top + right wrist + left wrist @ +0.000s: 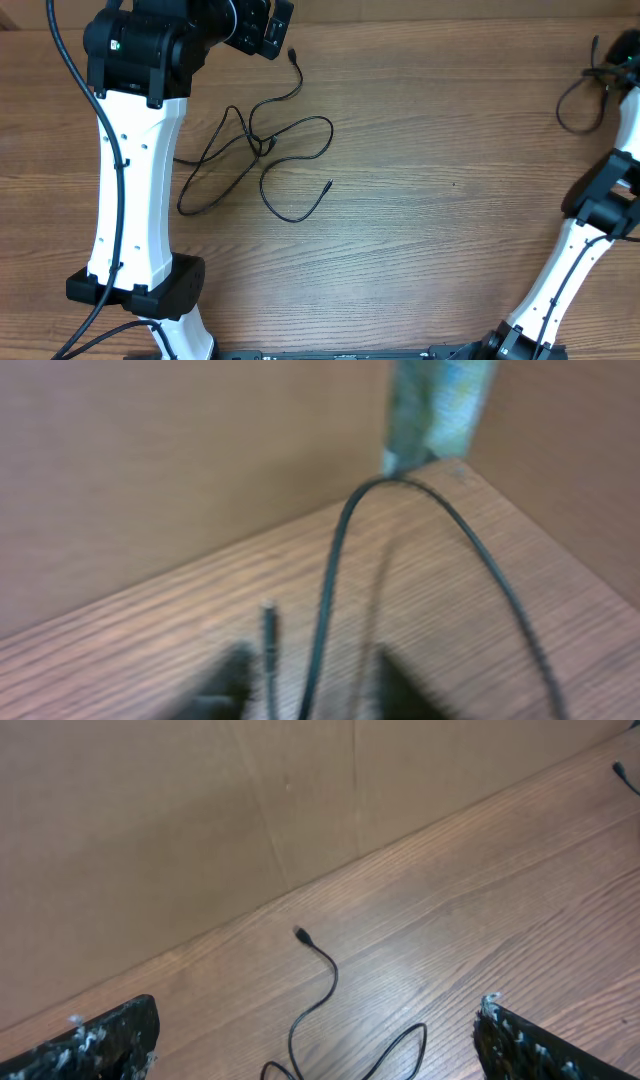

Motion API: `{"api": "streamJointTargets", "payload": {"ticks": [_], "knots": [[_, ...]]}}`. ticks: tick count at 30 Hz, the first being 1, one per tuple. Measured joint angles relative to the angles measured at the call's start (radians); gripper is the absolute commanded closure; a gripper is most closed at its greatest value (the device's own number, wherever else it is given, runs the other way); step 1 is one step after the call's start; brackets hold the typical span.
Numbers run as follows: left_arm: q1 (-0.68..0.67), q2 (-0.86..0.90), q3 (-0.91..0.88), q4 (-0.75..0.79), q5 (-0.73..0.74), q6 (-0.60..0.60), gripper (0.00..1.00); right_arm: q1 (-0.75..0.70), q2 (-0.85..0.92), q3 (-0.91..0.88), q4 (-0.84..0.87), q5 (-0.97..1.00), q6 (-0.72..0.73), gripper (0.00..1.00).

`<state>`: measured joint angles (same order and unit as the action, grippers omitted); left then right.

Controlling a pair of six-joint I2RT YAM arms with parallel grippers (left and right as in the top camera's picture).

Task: Untangle cables
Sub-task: 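Carry the held cable with the right gripper to the top-right corner and release, then return the right gripper to the center cables and grasp one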

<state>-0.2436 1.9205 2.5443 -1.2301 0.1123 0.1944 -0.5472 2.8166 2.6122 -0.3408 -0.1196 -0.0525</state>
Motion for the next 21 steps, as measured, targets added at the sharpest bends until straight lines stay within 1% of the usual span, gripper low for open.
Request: {"api": "streamJointTargets", "payload": {"ticks": [3,6,10,12,14,15,17,18,19,20,21], "knots": [[0.000,0.005,0.000,-0.022,0.005,0.000,0.00,0.036,0.000,0.000,-0.005,0.016,-0.001,0.00],[0.000,0.016,0.000,0.002,0.007,-0.002,0.00,0.052,0.000,0.002,-0.078,0.020,0.000,0.00],[0.000,0.029,0.000,0.050,0.007,-0.012,0.00,0.061,-0.019,0.004,-0.224,0.027,0.000,0.00],[0.000,0.029,0.000,0.050,0.007,-0.015,0.00,0.066,-0.063,0.004,-0.320,0.031,0.001,0.00],[0.000,0.029,0.000,0.053,0.007,-0.016,0.00,0.081,-0.148,0.004,-0.432,0.004,0.000,0.00],[0.000,0.029,0.000,0.057,0.006,-0.016,0.00,0.090,-0.193,0.004,-0.466,-0.035,0.000,0.00],[0.000,0.029,0.000,0.074,0.006,-0.019,0.00,0.134,-0.360,0.017,-0.562,-0.214,0.002,0.00],[0.000,0.029,0.000,0.079,0.006,-0.019,0.00,0.155,-0.418,0.023,-0.603,-0.308,0.002,0.00],[0.000,0.029,0.000,0.081,0.006,-0.019,0.00,0.166,-0.441,0.026,-0.620,-0.338,0.003,0.00],[0.000,0.029,0.000,0.086,0.004,-0.020,0.00,0.229,-0.528,0.053,-0.674,-0.510,0.004,0.01],[0.000,0.029,0.000,0.095,-0.006,-0.026,0.00,0.270,-0.558,0.064,-0.706,-0.604,0.005,0.01]]}}
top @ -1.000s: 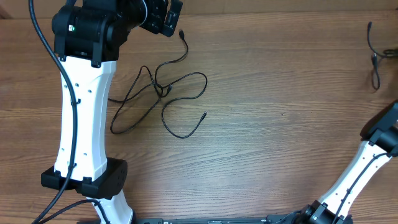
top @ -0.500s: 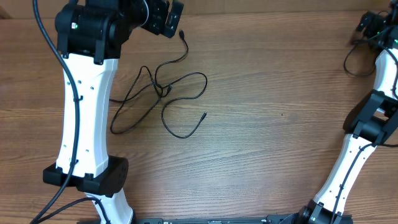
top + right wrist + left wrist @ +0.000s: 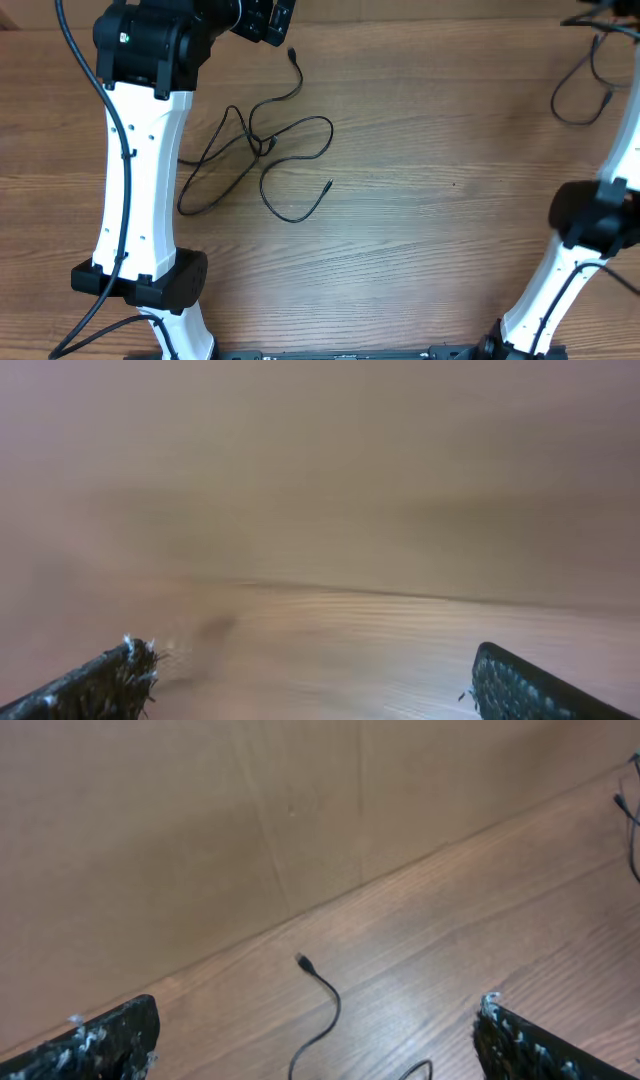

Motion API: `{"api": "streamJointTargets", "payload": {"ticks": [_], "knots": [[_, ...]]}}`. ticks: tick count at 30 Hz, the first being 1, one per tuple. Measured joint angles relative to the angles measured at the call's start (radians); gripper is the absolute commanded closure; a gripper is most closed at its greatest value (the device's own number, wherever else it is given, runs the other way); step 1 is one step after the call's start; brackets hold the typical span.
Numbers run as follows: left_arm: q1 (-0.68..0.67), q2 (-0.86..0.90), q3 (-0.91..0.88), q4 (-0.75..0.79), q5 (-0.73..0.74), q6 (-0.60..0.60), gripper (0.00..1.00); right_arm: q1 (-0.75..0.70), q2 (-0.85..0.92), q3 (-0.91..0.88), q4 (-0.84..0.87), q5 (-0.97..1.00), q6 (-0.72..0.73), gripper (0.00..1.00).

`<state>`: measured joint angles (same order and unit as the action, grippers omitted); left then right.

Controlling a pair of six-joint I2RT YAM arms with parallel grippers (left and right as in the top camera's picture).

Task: Untangle cables
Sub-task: 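Return the right gripper to the center cables and grasp one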

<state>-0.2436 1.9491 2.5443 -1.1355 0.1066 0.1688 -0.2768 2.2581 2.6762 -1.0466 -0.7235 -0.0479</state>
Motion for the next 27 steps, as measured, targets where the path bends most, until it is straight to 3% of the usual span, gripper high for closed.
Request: {"api": "streamJointTargets", "payload": {"ticks": [5,9,15,18,19,20,21,22,27], "knots": [[0.004,0.000,0.000,0.037,-0.192,-0.107,0.00,0.253,0.013,-0.010,-0.214,-0.109,-0.150,0.00],[0.060,-0.004,0.000,0.061,-0.314,-0.249,0.00,0.505,0.049,-0.104,-0.295,0.060,-0.431,0.00],[0.164,-0.099,0.000,0.060,-0.334,-0.322,0.00,0.711,0.053,-0.358,-0.157,0.224,-0.661,0.01],[0.174,-0.174,0.001,0.053,-0.337,-0.322,0.00,0.709,0.049,-0.563,0.030,0.255,-0.694,0.01],[0.177,-0.186,0.002,0.050,-0.336,-0.319,0.00,0.708,0.049,-0.624,0.075,0.261,-0.699,0.13],[0.179,-0.195,0.003,0.047,-0.337,-0.314,0.00,0.706,0.049,-0.685,0.118,0.266,-0.703,0.37],[0.179,-0.198,0.003,0.041,-0.337,-0.307,0.00,0.705,0.051,-0.740,0.154,0.270,-0.703,0.76],[0.179,-0.199,0.003,0.035,-0.338,-0.303,0.00,0.705,0.052,-0.777,0.184,0.273,-0.711,0.96],[0.180,-0.195,0.003,0.008,-0.340,-0.288,0.00,0.705,0.053,-0.885,0.274,0.283,-0.655,0.96]]}}
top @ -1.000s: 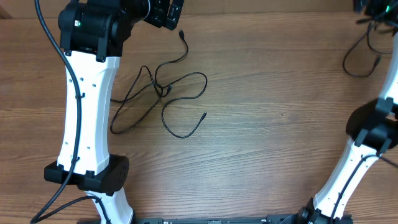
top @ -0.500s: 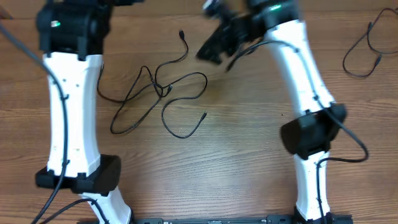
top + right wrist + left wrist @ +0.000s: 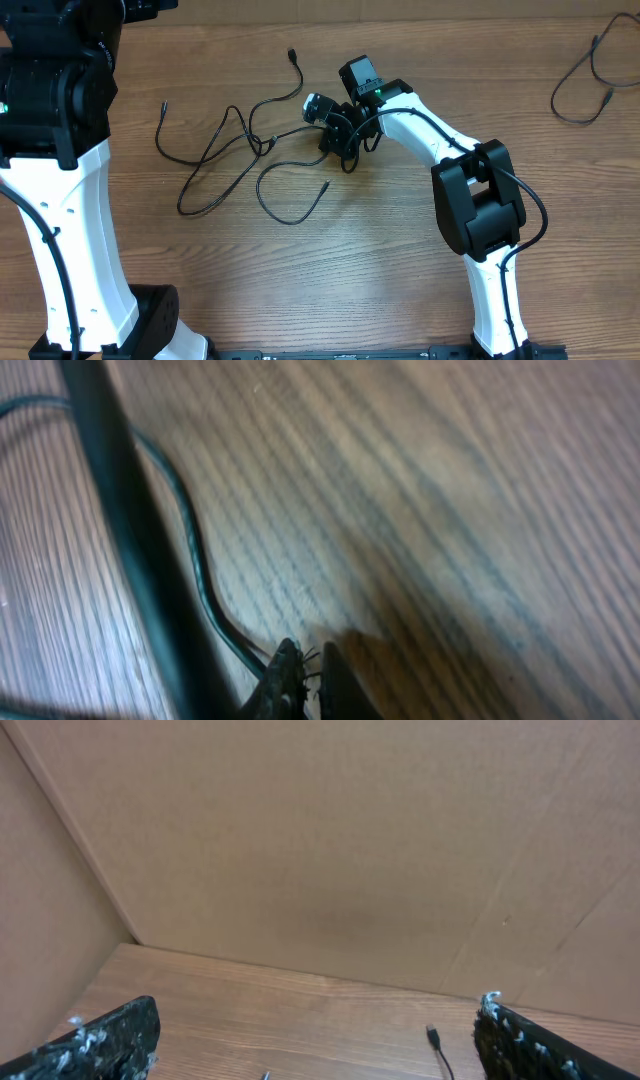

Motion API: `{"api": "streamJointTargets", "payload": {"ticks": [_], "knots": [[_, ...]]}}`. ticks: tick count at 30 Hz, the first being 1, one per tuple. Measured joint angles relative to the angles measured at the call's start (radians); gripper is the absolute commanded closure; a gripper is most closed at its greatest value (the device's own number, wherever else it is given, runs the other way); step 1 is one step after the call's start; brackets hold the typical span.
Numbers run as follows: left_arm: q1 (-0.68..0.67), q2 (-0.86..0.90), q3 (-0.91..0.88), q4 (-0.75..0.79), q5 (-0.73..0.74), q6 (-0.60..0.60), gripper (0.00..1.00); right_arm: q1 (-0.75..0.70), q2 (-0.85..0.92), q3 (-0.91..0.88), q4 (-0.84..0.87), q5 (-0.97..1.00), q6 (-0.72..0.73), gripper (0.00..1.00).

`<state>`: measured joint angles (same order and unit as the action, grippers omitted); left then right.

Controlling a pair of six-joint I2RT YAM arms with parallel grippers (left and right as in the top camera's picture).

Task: Untangle cables

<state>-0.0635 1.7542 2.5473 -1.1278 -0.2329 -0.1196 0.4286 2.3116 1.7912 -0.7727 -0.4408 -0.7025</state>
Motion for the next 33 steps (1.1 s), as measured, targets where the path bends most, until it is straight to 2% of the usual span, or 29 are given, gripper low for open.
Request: {"api": "streamJointTargets", "payload": {"ticks": [5,10,14,20,25,30,33], "knots": [[0.000,0.000,0.000,-0.012,0.000,0.011,0.00,-0.002,-0.003,0.124,-0.109,0.003,0.138,0.96],[0.000,0.000,0.000,-0.028,0.000,0.015,0.00,-0.005,-0.050,0.536,-0.307,0.047,0.343,0.96],[0.000,0.000,0.000,-0.034,0.000,0.018,0.00,-0.014,-0.151,0.958,-0.429,0.109,0.439,0.96],[0.000,0.000,0.000,-0.047,0.000,0.023,0.00,-0.069,-0.235,1.315,-0.431,0.111,0.546,0.96],[0.000,0.000,0.000,-0.054,0.000,0.026,0.00,-0.124,-0.267,1.348,-0.275,-0.042,0.641,0.96],[0.000,0.000,0.000,-0.081,0.000,0.060,0.00,-0.138,-0.258,1.314,-0.267,-0.049,0.681,0.96],[0.000,0.000,0.000,-0.080,0.000,0.071,0.00,-0.223,-0.247,1.305,-0.282,-0.046,0.700,0.96]]}}
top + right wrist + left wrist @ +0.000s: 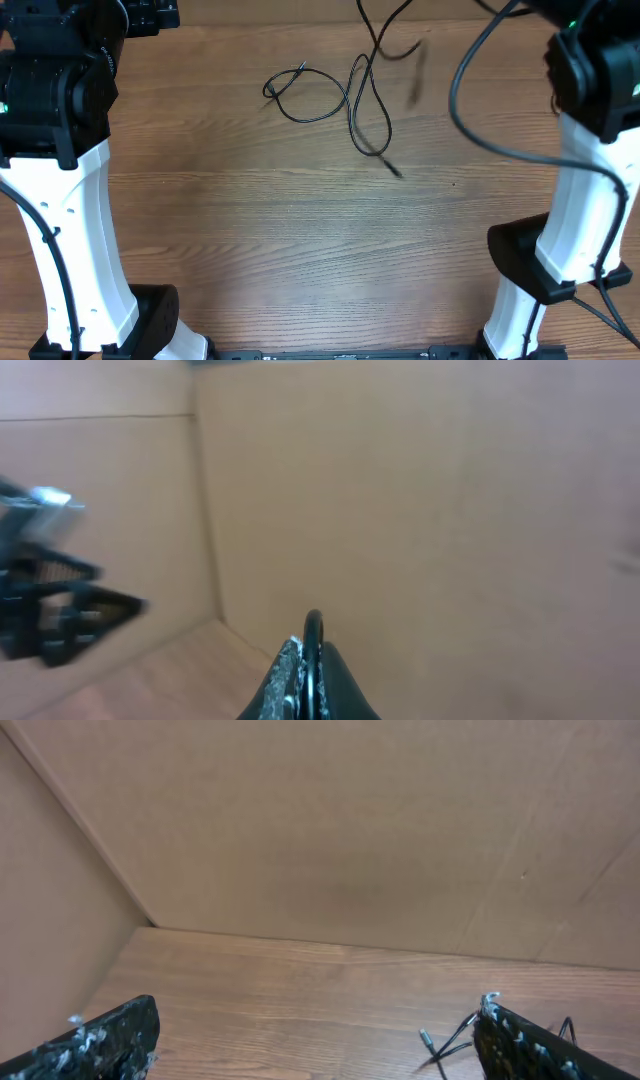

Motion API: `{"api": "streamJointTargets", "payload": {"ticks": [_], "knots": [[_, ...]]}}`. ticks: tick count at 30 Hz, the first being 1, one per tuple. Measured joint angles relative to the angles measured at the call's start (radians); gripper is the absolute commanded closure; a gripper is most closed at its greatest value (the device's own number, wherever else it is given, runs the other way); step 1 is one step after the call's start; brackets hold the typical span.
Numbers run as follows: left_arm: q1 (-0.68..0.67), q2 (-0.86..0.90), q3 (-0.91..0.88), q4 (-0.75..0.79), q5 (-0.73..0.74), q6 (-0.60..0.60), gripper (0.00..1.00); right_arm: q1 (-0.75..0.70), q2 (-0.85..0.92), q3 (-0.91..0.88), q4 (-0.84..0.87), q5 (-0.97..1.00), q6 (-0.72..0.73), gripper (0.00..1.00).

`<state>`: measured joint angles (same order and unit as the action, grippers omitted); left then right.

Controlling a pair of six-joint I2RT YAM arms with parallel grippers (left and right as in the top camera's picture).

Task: Untangle cables

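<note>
A thin black cable (352,100) hangs in long strands from past the overhead view's back edge; one loop (300,97) and a plug end (395,170) are down at the wooden table (300,250). In the right wrist view my right gripper (308,660) is shut on a bend of the cable (313,628), raised and facing the cardboard wall. My left gripper (315,1010) is open at the back left with nothing between its fingers (110,1040); a cable end (432,1042) lies beside its right finger.
Cardboard walls (320,830) close off the back and left of the table. The left arm (60,150) stands along the left side, the right arm (580,180) along the right, with its own thick lead (465,100) looping beside it.
My right gripper was low on the table, shut on a strand of the tangle; now it is raised high with the cable hanging from it. The cable has shifted right and back. The left arm is still.
First the tangle lay left of centre under my open left gripper, while my right gripper was at the far right corner beside another cable. Then the right gripper was open there. Later it was shut on the tangle and the left gripper stood far left. Now the cable hangs lifted.
</note>
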<state>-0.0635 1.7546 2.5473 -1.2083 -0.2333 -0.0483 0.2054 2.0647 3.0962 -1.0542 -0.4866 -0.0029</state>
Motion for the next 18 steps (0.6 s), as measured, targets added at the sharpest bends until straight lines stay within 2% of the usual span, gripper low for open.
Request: {"api": "streamJointTargets", "payload": {"ticks": [12,18], "knots": [[0.000,0.000,0.000,0.026,0.016,-0.001,0.00,-0.590,0.007,-0.006,-0.159,0.023,0.078,0.96],[0.000,0.000,0.000,0.026,0.016,-0.001,0.00,-0.756,0.006,-0.024,-0.237,0.112,0.055,0.96]]}}
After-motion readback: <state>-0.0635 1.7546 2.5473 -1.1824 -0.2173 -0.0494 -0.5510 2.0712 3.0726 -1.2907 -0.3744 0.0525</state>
